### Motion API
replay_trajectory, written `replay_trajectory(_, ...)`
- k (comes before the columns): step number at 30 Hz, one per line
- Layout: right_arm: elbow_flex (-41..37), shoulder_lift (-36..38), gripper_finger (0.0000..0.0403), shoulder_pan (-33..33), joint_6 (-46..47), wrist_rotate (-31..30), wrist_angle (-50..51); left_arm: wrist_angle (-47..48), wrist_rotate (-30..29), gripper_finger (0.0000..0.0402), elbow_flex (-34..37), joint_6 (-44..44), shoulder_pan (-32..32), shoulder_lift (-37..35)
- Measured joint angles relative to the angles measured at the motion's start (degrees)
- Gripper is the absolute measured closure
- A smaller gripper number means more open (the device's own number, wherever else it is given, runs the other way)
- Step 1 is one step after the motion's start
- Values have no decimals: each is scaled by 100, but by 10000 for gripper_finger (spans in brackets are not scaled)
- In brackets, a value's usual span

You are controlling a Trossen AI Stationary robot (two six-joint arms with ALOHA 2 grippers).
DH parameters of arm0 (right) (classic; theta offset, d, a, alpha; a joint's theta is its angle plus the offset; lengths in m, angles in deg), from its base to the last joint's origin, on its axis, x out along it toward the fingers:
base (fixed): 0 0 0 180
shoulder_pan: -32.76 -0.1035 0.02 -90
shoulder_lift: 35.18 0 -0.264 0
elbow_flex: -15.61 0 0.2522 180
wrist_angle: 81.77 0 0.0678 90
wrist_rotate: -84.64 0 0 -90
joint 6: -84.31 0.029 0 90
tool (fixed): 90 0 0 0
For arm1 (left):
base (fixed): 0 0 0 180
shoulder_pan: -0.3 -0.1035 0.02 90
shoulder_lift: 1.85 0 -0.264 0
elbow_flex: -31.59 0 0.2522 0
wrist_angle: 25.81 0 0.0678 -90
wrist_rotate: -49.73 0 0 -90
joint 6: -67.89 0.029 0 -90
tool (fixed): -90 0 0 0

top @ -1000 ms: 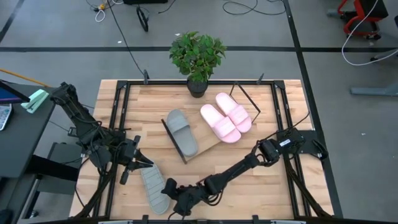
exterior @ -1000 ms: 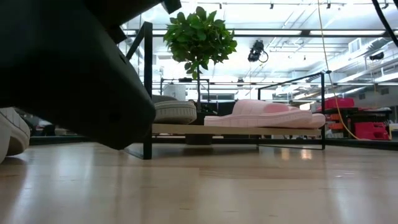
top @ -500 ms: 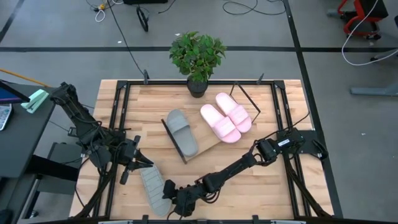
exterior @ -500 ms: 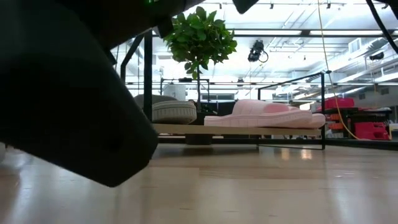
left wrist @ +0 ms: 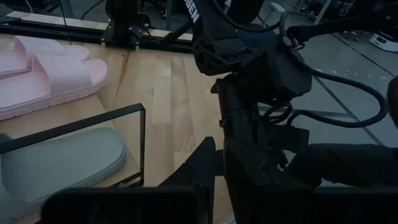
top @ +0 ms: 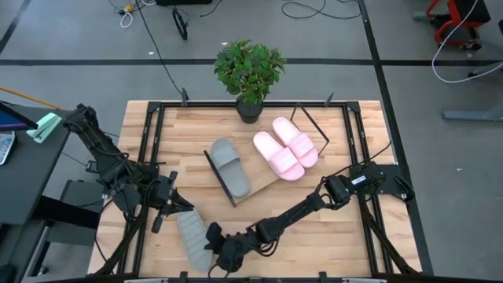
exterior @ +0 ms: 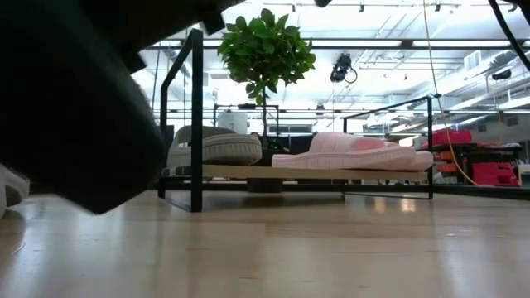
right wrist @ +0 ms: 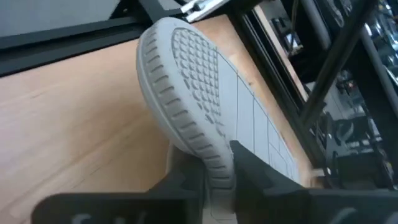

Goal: Pick and place slides into the shelf
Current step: Put the gray slipper on the shelf

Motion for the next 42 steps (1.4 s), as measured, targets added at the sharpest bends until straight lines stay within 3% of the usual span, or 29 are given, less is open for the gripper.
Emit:
replay_trajectory(9,-22,808,354,-205,272,-635,389,12,0,361,0,13,0,-2)
replay_trajectory(21,-20,3012,355,-398,3129,-22,1960,57,2,369,0,1,4,-4)
replay_trajectory(32,-11,4593,356,-155,5458,1750,4464,50,21,354,0,-44,4,-4)
replay_trajectory(42,-11,4786,357,1073,5788,2993,5987,48,22,346,0,-44,4,0)
